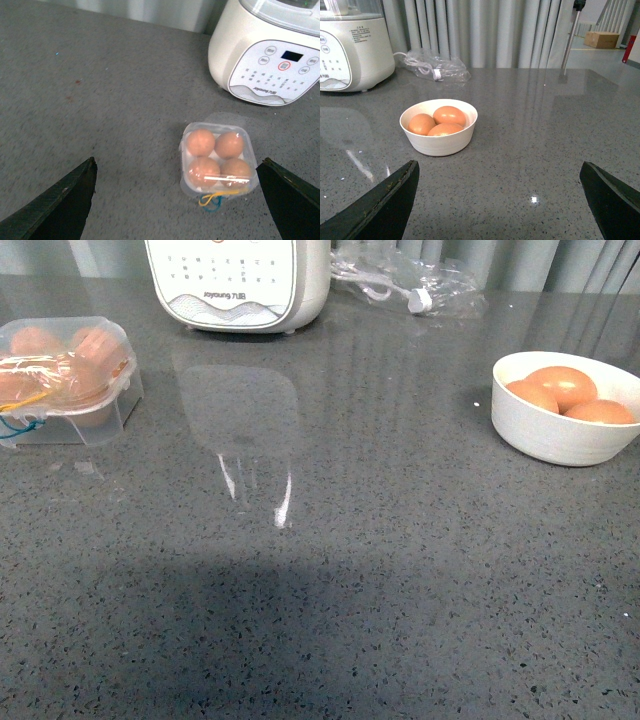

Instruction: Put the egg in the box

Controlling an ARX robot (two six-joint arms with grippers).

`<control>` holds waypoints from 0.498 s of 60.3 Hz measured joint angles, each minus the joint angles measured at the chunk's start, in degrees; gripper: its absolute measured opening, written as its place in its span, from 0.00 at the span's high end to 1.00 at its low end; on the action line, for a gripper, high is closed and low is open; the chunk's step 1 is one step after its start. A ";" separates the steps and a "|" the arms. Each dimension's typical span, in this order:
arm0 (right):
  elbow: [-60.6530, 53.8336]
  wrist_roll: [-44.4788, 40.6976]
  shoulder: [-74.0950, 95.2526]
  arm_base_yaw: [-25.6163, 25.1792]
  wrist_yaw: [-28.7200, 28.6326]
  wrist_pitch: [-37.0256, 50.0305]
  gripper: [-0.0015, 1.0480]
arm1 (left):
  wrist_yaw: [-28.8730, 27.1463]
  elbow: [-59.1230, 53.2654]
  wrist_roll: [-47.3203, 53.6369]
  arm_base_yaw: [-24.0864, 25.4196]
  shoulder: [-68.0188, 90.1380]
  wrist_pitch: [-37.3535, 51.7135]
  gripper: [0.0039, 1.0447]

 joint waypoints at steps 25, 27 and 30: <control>0.00 0.00 0.00 0.00 0.00 0.00 0.07 | 20.72 -13.16 2.10 21.77 -19.21 2.01 0.19; 0.00 0.00 0.00 0.00 -0.02 0.00 0.07 | 22.75 -18.05 1.97 20.57 -23.23 9.51 0.27; 0.00 0.00 0.00 0.00 -0.09 0.00 0.07 | 20.59 -22.88 1.84 16.94 -28.41 12.83 0.39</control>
